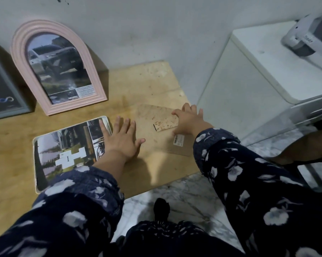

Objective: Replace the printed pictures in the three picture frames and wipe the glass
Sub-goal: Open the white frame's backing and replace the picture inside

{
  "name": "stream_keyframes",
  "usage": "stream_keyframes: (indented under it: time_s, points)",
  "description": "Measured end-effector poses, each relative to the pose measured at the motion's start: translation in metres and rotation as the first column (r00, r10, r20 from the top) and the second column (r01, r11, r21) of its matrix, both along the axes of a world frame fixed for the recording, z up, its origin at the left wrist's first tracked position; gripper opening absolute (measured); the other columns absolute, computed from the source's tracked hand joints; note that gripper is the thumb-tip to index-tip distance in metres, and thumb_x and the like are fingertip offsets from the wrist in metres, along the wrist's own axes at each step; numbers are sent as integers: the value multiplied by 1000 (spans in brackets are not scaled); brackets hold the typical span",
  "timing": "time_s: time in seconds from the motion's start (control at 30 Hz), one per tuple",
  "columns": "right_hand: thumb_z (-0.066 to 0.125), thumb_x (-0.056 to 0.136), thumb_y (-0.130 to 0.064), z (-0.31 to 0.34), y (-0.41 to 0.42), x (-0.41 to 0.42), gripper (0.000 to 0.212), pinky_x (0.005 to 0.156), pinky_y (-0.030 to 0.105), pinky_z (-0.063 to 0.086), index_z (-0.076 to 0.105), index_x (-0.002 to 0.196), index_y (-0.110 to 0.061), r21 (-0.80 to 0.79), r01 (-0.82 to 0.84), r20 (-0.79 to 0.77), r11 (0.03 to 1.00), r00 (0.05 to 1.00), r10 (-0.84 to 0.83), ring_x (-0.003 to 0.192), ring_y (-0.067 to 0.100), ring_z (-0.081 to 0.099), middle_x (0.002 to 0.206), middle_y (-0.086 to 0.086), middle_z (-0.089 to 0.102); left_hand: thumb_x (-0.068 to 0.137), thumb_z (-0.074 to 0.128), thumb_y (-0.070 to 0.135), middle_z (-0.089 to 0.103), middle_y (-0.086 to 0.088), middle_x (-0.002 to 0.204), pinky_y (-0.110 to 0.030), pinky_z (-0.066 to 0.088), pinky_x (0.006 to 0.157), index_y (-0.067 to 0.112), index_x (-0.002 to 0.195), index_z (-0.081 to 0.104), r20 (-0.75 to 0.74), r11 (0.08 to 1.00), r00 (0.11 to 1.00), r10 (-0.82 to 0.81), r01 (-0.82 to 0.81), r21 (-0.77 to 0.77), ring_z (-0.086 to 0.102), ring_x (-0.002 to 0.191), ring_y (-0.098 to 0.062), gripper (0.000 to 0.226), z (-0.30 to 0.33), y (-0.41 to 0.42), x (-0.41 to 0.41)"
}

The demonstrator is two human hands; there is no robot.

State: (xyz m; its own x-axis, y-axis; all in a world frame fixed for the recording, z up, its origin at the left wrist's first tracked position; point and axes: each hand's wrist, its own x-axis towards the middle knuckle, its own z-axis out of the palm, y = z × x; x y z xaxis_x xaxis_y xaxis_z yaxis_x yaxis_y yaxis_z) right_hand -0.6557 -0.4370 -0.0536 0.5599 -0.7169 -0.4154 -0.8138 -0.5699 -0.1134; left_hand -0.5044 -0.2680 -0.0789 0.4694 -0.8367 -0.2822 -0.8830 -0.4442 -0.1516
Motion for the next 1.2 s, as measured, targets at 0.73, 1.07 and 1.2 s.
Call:
stream_keyframes:
  time_s: [0.73, 1.07, 1.2]
  points:
    - [53, 92, -45, 0, 158, 137, 76, 118, 54, 1, 13, 153, -23, 7, -372, 192, 928, 911, 364, 148, 23, 5, 160, 1, 14, 91, 25, 70, -6, 0, 162, -55, 7, 118, 16, 155, -2, -179, 830, 819, 544, -557, -28, -6, 149, -20, 88, 17, 188, 95]
    - [66, 84, -21, -7, 179, 152, 86, 118, 52, 0, 13, 152, -20, 68, -153, 292, 986, 948, 127, 142, 22, 25, 149, 3, 38, 92, 27, 68, -3, 3, 162, -55, 9, 118, 18, 155, -1, -238, 825, 805, 543, -564, -24, -6, 149, -19, 85, 6, 201, 92]
    - [70, 80, -31, -13, 176, 153, 91, 115, 51, 19, 15, 151, -20, 25, -175, 306, 984, 939, 159, 140, 26, 28, 150, 4, 37, 92, 26, 69, -4, 4, 162, -56, 7, 117, 19, 155, 1, -234, 822, 807, 542, -567, -48, -7, 149, -19, 84, 4, 203, 91]
